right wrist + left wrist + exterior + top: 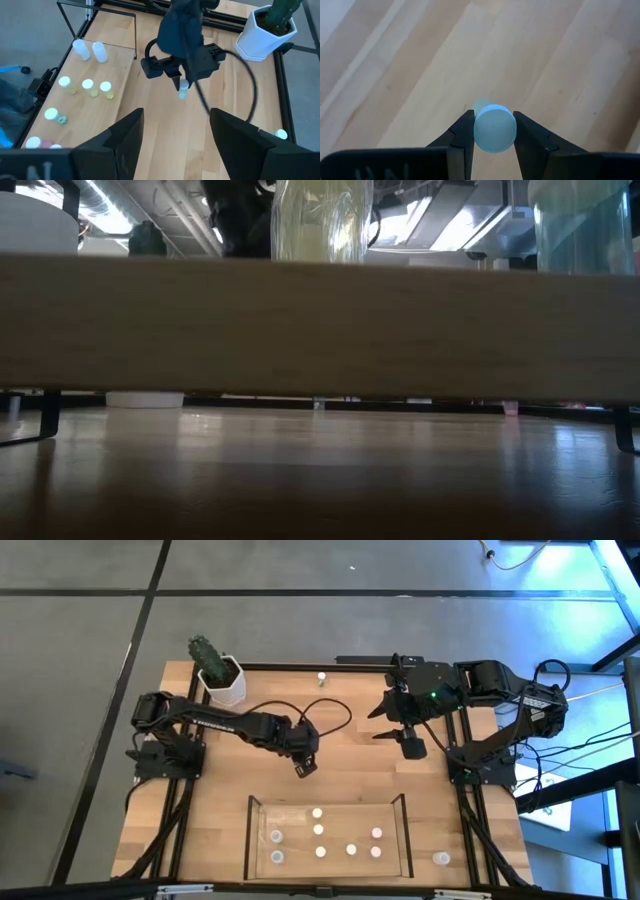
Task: Pick and place medicine bottles onto shelf by color
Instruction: Put the bottom blue pill bottle on the shelf aligned with the other blue pill bottle
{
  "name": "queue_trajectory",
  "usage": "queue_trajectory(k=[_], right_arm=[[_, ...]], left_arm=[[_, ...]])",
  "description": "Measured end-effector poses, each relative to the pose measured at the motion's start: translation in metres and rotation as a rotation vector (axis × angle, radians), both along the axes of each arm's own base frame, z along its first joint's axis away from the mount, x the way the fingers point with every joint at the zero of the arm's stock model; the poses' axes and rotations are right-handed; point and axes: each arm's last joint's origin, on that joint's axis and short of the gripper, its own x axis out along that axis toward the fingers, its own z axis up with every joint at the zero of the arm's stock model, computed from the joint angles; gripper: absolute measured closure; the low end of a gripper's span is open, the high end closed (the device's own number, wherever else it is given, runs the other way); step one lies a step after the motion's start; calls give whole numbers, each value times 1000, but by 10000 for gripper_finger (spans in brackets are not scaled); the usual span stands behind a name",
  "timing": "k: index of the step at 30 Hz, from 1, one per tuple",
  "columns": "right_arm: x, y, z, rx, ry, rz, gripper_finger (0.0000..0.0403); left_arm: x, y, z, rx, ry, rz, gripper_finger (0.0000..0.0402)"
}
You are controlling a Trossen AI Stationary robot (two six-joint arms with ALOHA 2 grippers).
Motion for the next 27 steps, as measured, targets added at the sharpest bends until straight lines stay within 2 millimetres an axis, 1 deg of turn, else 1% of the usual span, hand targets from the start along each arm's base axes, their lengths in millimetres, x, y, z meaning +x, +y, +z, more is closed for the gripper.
queue_trajectory(k=[7, 15, 18, 27], right_arm=[[0, 0, 0, 0, 1, 0, 173], [0, 0, 0, 0, 1, 0, 173], [0, 0, 0, 0, 1, 0, 173], [0, 0, 0, 0, 1, 0, 173]], left_arm=[[8, -9, -23, -12, 62, 17, 305], [14, -15, -42, -20, 114, 33, 305], [16, -15, -45, -26, 116, 39, 304], [15, -15, -45, -24, 116, 51, 301]])
